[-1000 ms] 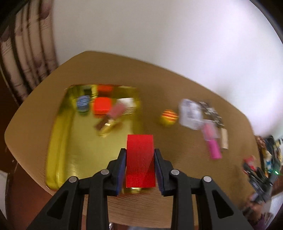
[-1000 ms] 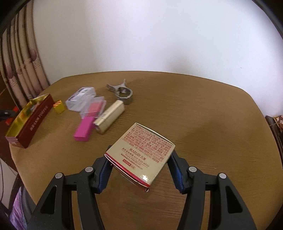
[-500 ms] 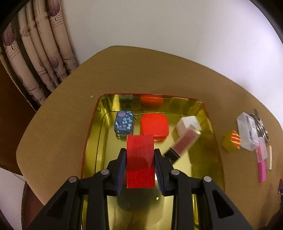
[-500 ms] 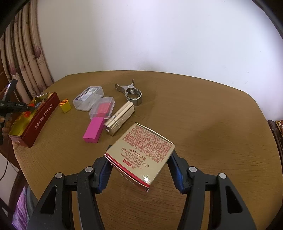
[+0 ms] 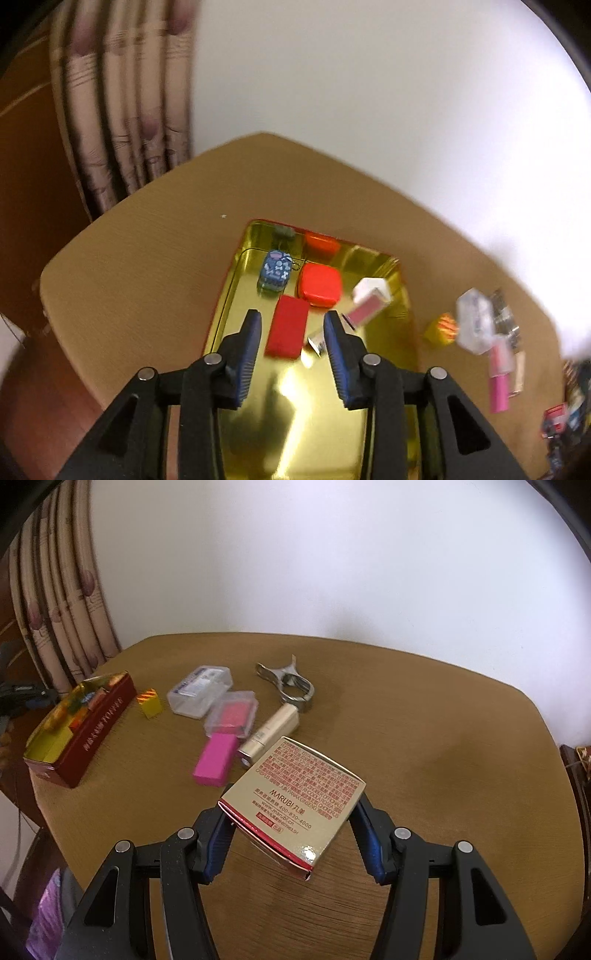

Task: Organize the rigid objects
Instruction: 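Lower the red block into the tin tray and open the left gripper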

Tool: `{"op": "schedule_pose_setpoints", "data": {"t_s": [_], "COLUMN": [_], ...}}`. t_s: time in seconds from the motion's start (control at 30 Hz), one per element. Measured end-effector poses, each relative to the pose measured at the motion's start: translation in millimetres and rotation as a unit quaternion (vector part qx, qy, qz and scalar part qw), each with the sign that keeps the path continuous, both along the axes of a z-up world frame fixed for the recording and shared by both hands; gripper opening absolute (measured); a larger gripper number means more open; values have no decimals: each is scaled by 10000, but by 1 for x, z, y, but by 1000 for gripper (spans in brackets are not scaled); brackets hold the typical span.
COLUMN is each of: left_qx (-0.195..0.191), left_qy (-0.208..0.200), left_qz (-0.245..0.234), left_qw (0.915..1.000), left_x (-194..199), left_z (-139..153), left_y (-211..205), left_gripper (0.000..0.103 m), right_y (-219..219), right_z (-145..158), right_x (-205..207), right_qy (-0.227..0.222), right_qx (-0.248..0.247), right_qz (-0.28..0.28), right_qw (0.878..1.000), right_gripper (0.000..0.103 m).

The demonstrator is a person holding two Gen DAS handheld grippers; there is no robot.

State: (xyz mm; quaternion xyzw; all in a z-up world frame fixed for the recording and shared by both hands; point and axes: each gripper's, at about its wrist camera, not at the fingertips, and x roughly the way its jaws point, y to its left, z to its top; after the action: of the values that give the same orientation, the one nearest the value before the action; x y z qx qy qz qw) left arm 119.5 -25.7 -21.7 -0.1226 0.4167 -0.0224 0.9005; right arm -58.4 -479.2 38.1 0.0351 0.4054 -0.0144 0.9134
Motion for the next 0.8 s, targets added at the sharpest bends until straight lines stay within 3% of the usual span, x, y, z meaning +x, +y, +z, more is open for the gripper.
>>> {"op": "schedule_pose_setpoints", "data": {"t_s": [0.23,0.4,0.6,0.8], "left_qx": [470,848,472,414], "left_qy": [-214,-2,-17,-105], "left_qz": [459,206,422,633], "left_qw": [9976,9962,9980,9971], "left_x": [-96,-144,-169,-175], "left_z": [6,-9,-21,-19], "left_y": [11,1,7,10], "left_gripper": [43,44,47,57], "right_y": [54,115,202,285], "right_z": [34,56,60,44], "right_x": [18,50,106,171], "right_qy": [-258,-223,112,566], "right_qx": [176,607,954,785], "right_qz": [707,1499,2407,3113], "right_qw": [9970,9866,9658,9454], "right_gripper": [55,55,55,55]}}
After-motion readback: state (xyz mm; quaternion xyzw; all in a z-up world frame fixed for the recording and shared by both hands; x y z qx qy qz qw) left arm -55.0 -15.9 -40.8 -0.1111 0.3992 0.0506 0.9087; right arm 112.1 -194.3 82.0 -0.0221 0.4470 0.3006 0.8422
